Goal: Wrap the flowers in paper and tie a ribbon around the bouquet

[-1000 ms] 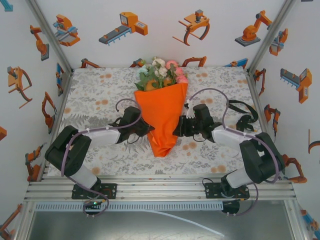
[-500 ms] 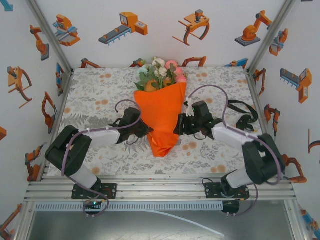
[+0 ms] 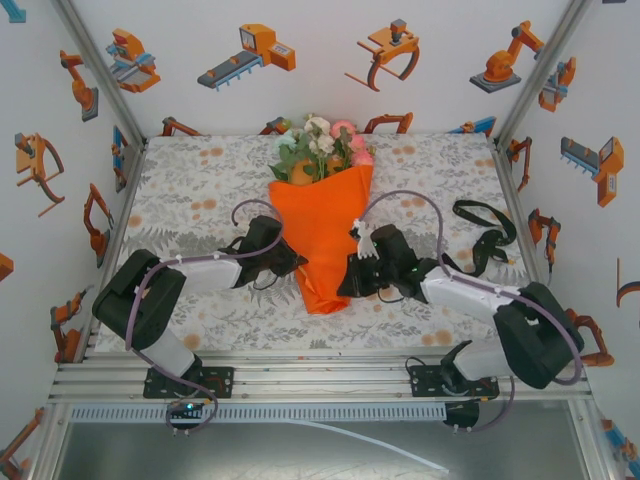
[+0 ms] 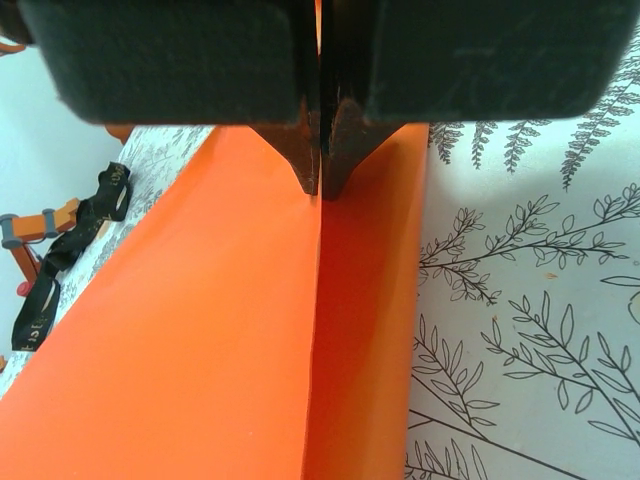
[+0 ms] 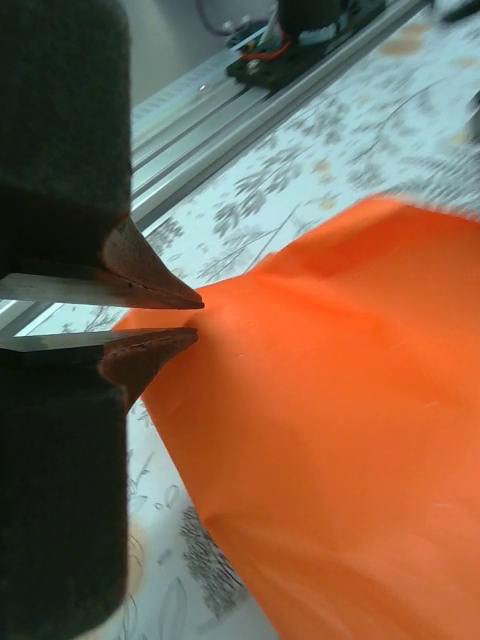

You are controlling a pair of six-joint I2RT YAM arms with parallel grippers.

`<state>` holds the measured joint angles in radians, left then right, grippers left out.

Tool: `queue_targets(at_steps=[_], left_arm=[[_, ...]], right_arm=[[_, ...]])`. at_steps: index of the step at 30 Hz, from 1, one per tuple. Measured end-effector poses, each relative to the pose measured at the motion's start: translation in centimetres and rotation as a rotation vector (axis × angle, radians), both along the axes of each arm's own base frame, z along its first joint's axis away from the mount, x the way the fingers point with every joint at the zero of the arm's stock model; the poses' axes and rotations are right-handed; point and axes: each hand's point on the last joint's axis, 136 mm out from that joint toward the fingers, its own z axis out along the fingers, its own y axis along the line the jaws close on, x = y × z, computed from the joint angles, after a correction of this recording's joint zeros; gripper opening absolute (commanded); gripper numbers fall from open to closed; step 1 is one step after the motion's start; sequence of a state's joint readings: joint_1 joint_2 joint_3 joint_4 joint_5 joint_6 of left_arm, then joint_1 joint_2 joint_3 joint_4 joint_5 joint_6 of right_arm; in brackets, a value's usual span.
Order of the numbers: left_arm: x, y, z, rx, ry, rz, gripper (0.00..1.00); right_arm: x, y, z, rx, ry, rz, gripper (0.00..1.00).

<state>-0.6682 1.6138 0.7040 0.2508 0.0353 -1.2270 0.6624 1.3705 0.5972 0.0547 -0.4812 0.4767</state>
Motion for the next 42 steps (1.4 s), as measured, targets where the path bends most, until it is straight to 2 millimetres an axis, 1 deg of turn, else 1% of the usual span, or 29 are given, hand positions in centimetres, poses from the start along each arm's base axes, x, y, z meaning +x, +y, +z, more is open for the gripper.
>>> queue_targets(at_steps=[1,3,5,7,9,12,14,15,17,19,20,22,24,27,28,30,32,34,37,39,42], left_arm=[[0.0,0.0,0.0,-0.001,0.000,0.000,0.00],[0.0,0.0,0.0,-0.003,0.003,-0.002,0.00],[0.0,0.0,0.0,-0.006,0.004,-0.004,0.00],[0.1,0.0,0.0,-0.008,0.003,-0.002,0.00],[0.1,0.1,0.0,-0.008,0.002,0.001,0.00],[0.1,0.1,0.0,-0.010,0.000,0.001,0.00],[0.1,0.1,0.0,-0.014,-0.001,-0.002,0.00],[0.1,0.0,0.1,-0.017,-0.003,-0.003,0.00],[0.1,0.0,0.1,-0.021,-0.006,-0.003,0.00],[0.1,0.1,0.0,-0.023,-0.005,-0.002,0.00],[0.1,0.2,-0.1,-0.024,-0.004,0.000,0.00],[0.1,0.6,-0.4,-0.015,0.001,0.008,0.01],[0.0,0.9,-0.6,0.000,0.007,0.013,0.06],[0.0,1.2,-0.8,0.015,0.006,0.014,0.12],[0.0,1.2,-0.9,0.019,0.003,0.012,0.17],[0.0,1.4,-0.9,0.034,-0.002,0.005,0.30],[0.0,1.9,-0.8,0.058,-0.011,0.004,0.40],[0.1,2.8,0.1,0.088,-0.033,0.008,0.44],[0.5,4.7,2.8,0.143,-0.103,0.027,0.46],[0.7,6.0,5.4,0.181,-0.168,0.043,0.44],[1.1,6.4,9.4,0.193,-0.265,0.049,0.42]], right_arm=[[-0.7,-0.2,-1.3,-0.019,0.034,0.008,0.18],[-1.7,-0.6,-2.7,-0.040,0.075,0.018,0.18],[-2.2,-0.9,-2.9,-0.045,0.090,0.020,0.19],[-2.1,-0.8,-2.0,-0.029,0.070,0.023,0.20],[-1.8,-0.7,-0.3,-0.005,0.031,0.021,0.20],[-0.5,0.0,2.6,0.041,-0.051,0.007,0.20],[0.7,0.5,3.8,0.062,-0.097,-0.011,0.20],[1.2,0.7,3.9,0.067,-0.112,-0.018,0.19],[1.9,1.1,3.1,0.059,-0.110,-0.029,0.19],[2.2,1.2,1.3,0.032,-0.078,-0.036,0.19],[2.2,1.1,0.0,0.010,-0.053,-0.040,0.19],[1.9,0.8,-2.0,-0.021,-0.019,-0.041,0.19],[1.5,0.5,-3.2,-0.045,0.010,-0.040,0.19],[1.5,0.6,-3.1,-0.043,0.010,-0.037,0.19],[1.6,0.6,-3.0,-0.041,0.008,-0.038,0.19],[1.8,0.8,-2.8,-0.037,0.001,-0.038,0.19],[2.0,0.9,-2.6,-0.035,-0.005,-0.036,0.19],[2.0,1.0,-2.6,-0.036,-0.004,-0.034,0.19],[2.0,0.9,-2.9,-0.040,0.001,-0.035,0.19],[2.0,0.9,-2.9,-0.040,0.002,-0.035,0.19],[2.0,1.0,-2.8,-0.037,-0.001,-0.035,0.19]])
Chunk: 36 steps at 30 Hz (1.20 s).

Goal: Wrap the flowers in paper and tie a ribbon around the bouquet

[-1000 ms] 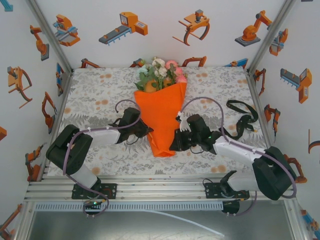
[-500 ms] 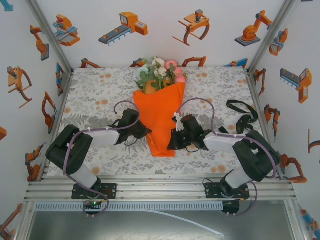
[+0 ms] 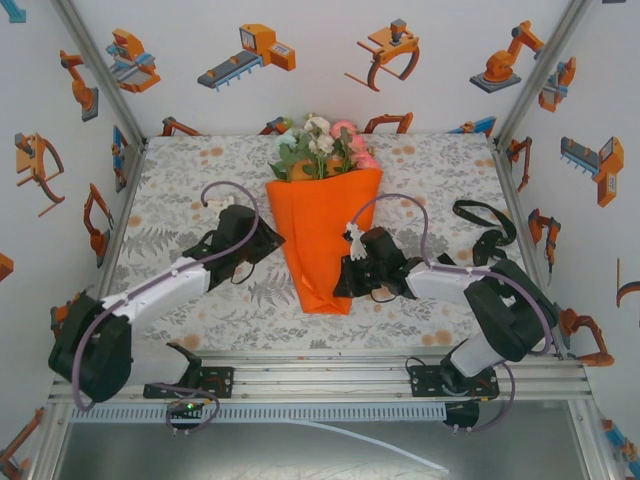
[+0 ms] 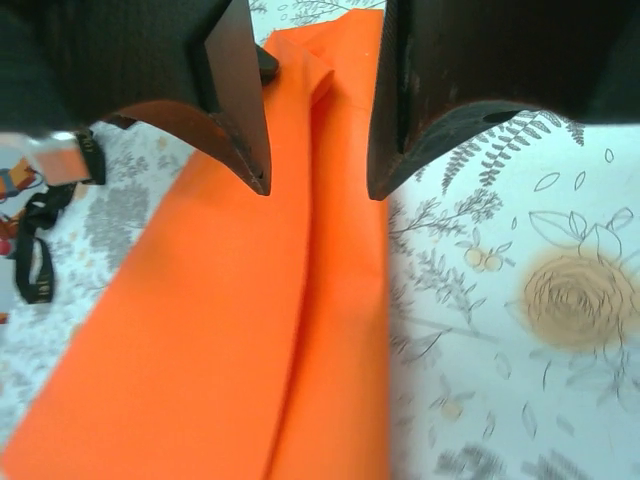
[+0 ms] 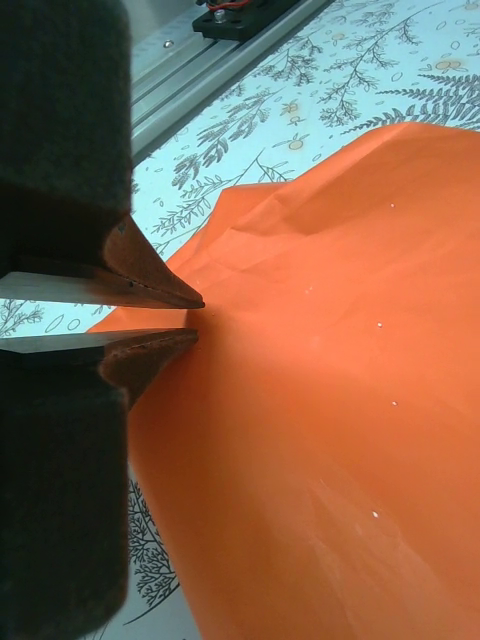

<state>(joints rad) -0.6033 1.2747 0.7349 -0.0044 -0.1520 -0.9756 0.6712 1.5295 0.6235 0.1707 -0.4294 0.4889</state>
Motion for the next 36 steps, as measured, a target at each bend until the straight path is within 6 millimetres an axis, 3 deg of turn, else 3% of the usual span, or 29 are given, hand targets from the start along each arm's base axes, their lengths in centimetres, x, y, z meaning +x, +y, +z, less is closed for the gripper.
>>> queue_targets(at_steps=[3,7,11,14,20,25,30,36], left_arm=[[0.1,-1.4,1.9,-0.006,-0.048,-0.044,0.42],[0.5,-3.7,-0.3,0.049,0.007,-0.090,0.39],[0.8,-1.7,-3.8,0.122,0.073,-0.038,0.38],[1.6,-1.4,-4.5,0.125,0.083,-0.052,0.36],[3.1,-8.6,-4.3,-0.004,0.069,-0.259,0.32],[1.7,-12.2,-6.1,-0.023,0.113,-0.364,0.29],[0.3,-11.7,-10.5,-0.001,0.229,-0.384,0.24],[-0.8,-10.9,-10.9,-0.019,0.249,-0.375,0.22]], right_arm=[[0.0,0.1,0.0,0.004,0.000,0.003,0.19],[-0.3,0.4,-0.1,0.020,0.015,0.021,0.19],[-0.5,0.7,0.1,0.037,0.016,0.035,0.19],[-0.6,0.7,0.1,0.039,0.020,0.039,0.19],[-0.7,1.0,0.2,0.058,0.028,0.052,0.19],[-1.0,1.1,0.1,0.066,0.034,0.059,0.19],[-0.8,0.8,0.5,0.074,0.025,0.051,0.19],[2.2,-1.4,1.3,0.081,-0.003,-0.055,0.19]])
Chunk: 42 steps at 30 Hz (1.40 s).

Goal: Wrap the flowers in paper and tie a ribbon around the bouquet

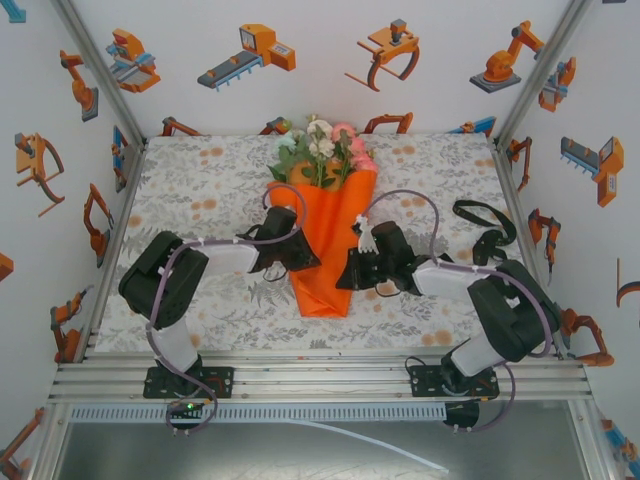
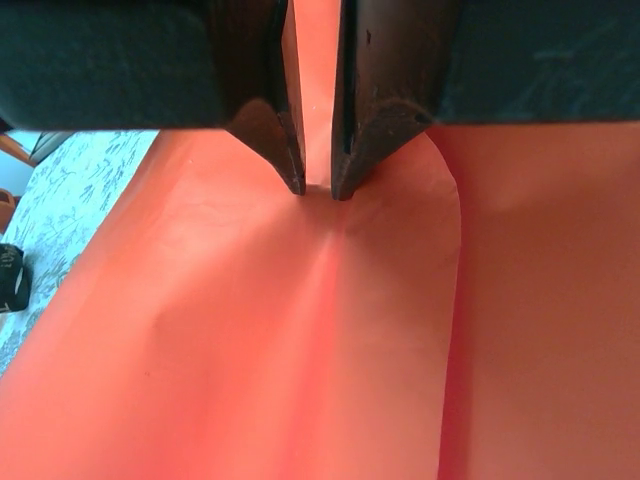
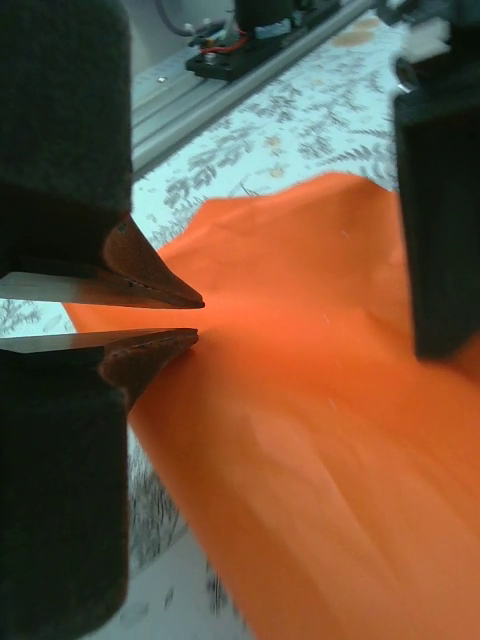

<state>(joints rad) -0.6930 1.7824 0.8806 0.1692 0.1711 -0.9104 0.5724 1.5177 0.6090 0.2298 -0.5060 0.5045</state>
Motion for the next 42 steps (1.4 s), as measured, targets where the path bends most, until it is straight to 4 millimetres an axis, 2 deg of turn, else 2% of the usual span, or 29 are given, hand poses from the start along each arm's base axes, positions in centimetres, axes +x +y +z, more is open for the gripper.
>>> queue_targets(at_steps=[5,9,14,20,26,33,35,37,39,42], left_arm=[[-0.5,0.8,0.1,0.027,0.000,0.018,0.21],[-0.5,1.4,0.1,0.051,0.000,0.044,0.21],[-0.7,2.6,0.3,0.075,-0.012,0.081,0.20],[-0.9,3.1,0.4,0.080,-0.020,0.098,0.19],[-0.8,3.1,0.4,0.076,-0.020,0.101,0.19],[-0.8,3.1,0.4,0.075,-0.021,0.101,0.19],[-0.9,3.1,0.4,0.075,-0.021,0.101,0.21],[-0.9,3.2,0.4,0.073,-0.021,0.103,0.28],[-0.9,3.1,0.9,0.065,-0.029,0.104,0.32],[-0.9,3.2,2.5,0.046,-0.057,0.104,0.40]], right_arm=[[3.0,-2.6,0.1,0.003,-0.007,-0.120,0.20],[5.0,-3.3,-0.4,0.000,-0.006,-0.164,0.20],[8.3,-4.2,-2.2,-0.008,0.019,-0.217,0.20],[12.5,-5.5,-2.1,0.029,0.002,-0.274,0.20],[16.6,-9.0,-1.7,0.045,-0.021,-0.367,0.21],[22.5,-12.9,-1.0,0.044,-0.059,-0.460,0.21],[23.9,-13.6,-1.0,0.038,-0.065,-0.473,0.21],[24.9,-14.1,-0.8,0.028,-0.064,-0.478,0.21],[25.2,-14.1,-0.2,0.019,-0.065,-0.471,0.22],[24.7,-14.2,2.0,0.017,-0.088,-0.463,0.23]])
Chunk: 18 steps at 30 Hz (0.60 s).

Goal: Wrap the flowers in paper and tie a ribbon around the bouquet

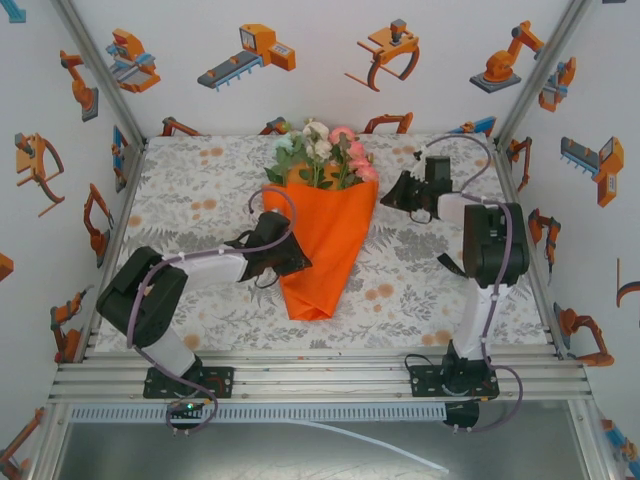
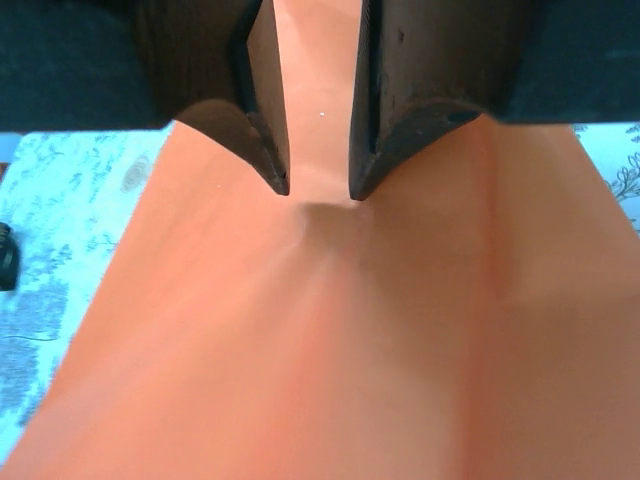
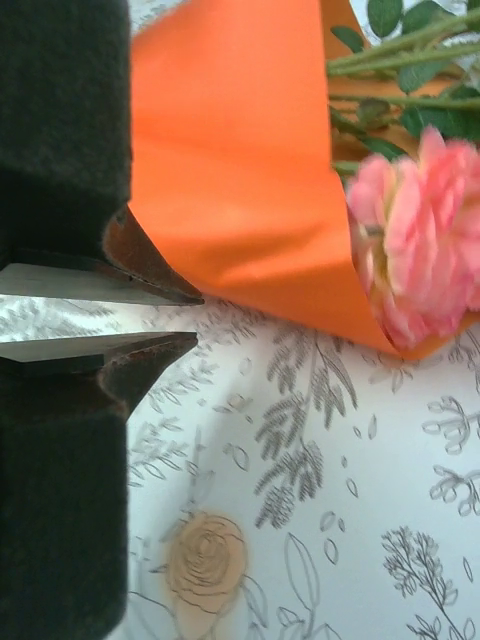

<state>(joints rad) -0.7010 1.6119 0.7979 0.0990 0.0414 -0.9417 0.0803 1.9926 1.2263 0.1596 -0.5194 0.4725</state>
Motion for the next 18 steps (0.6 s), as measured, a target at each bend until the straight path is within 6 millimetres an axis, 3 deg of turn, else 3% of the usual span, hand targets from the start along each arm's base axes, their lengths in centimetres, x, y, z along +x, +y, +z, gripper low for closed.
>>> queue_targets(at_steps=[5,8,10,14,18], left_arm=[[0.5,0.7,4.6,-0.038,-0.097,0.021,0.46],[0.9,1.7,6.7,-0.046,-0.145,0.046,0.47],[1.1,2.6,7.3,-0.035,-0.161,0.065,0.47],[1.3,4.4,7.7,0.002,-0.169,0.104,0.49],[1.3,5.9,8.1,0.037,-0.185,0.131,0.50]], right_arm=[[-3.9,0.0,6.1,0.009,-0.098,-0.001,0.32],[-6.7,0.8,7.9,0.016,-0.138,0.018,0.36],[-8.4,1.6,7.5,0.019,-0.128,0.037,0.38],[-11.5,2.9,4.8,0.015,-0.050,0.072,0.41],[-13.5,3.4,3.7,0.009,-0.003,0.094,0.42]])
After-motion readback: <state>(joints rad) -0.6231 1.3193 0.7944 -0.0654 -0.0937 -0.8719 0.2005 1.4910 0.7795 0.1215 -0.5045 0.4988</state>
